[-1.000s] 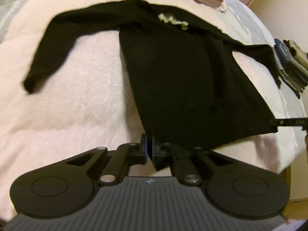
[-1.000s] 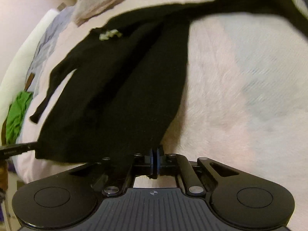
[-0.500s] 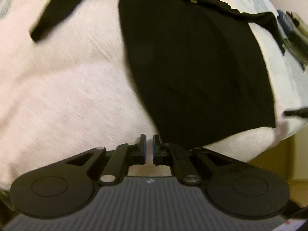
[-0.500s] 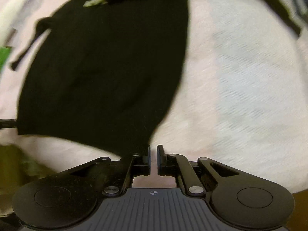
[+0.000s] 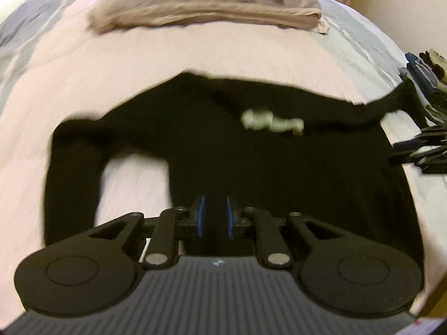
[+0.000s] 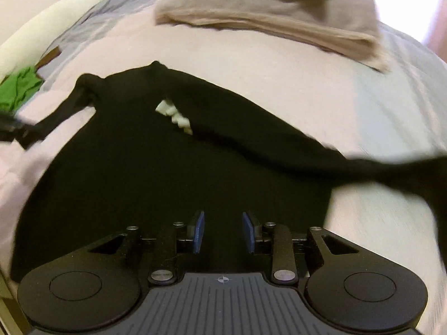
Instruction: Fold large clothes
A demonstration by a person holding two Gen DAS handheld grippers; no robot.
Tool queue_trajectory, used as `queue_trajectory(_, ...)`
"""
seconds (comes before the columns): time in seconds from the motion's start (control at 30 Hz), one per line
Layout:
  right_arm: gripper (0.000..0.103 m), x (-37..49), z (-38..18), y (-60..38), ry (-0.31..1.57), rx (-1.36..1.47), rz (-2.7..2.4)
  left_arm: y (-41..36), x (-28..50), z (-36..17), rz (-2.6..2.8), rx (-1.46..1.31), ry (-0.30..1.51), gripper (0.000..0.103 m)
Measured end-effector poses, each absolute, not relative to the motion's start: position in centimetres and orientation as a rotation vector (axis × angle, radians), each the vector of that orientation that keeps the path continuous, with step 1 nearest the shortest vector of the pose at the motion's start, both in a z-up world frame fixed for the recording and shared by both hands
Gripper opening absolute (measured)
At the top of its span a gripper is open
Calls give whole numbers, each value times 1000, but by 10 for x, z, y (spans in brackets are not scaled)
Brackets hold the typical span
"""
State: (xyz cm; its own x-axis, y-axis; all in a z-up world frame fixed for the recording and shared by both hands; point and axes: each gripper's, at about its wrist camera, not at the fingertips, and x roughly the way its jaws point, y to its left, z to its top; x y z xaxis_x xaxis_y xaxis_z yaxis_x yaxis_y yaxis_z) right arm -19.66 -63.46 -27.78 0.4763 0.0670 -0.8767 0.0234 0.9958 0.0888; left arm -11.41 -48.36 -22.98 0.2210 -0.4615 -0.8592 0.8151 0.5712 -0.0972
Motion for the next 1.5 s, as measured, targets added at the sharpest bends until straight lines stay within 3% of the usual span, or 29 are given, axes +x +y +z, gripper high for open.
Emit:
queue_trajectory(0.23,27,-128,-346,-669,1159,261,186,-594,-64,-292,-1005,495,1035,19)
queue_trajectory(0.37,27,-99,-322,-715,1084,233,191,-633,-45,-318,-1085,575,1088,23)
queue_trajectory(0.47,27,-67,-303,-758,934,111,81,-661,-21,-314,-1097,557,1006,30)
queue_trajectory(0.57,29,-51,-287,-796,826,83,-101,-687,6,-297,-1041,505,901,30)
queue_trajectory(0.73,31,-75,-276,-799,805,164,-93,-693,18,-273,-1028,484,842,29)
queue_trajectory(0.93,31,-69,-319,-752,984,136,156,-687,9,-291,-1083,546,913,30)
queue_trajectory(1.2,32,-36,-305,-775,851,169,-34,-698,45,-303,-993,450,934,29)
queue_trajectory(1.3,45,-36,-299,-754,831,13,89,-697,42,-295,-1092,503,892,32)
queue_trajectory(1.33,54,-33,-302,-751,833,-31,107,-698,41,-295,-1122,527,888,35)
queue_trajectory(1.4,55,-21,-312,-756,866,-35,107,-702,41,-300,-1152,570,891,43)
queue_trajectory(1.5,52,-12,-326,-770,915,36,145,-713,43,-317,-1163,606,909,41)
